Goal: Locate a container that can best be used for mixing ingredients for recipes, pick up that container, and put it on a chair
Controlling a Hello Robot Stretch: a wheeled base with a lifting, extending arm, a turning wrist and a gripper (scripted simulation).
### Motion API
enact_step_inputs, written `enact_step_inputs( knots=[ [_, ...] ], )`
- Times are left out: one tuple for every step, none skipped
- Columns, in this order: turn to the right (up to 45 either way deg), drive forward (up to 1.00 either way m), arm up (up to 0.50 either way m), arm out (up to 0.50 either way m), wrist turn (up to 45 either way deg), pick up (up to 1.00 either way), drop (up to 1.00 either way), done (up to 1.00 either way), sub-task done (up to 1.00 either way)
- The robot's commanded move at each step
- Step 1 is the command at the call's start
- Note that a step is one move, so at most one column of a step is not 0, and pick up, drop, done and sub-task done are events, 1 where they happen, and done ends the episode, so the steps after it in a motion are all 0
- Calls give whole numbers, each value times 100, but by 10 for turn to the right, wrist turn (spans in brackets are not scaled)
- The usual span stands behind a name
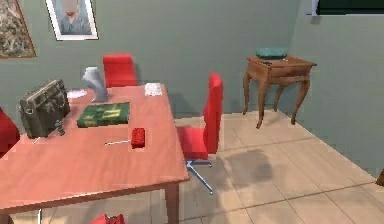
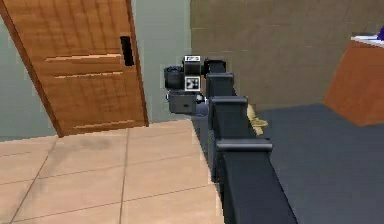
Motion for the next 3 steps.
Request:
enact_step_inputs(
  knots=[
    [0, 15, 0, 0, 0, 0, 0, 0, 0],
    [-450, 0, 0, 0, 0, 0, 0, 0, 0],
    [-450, 0, 0, 0, 0, 0, 0, 0, 0]
  ],
)
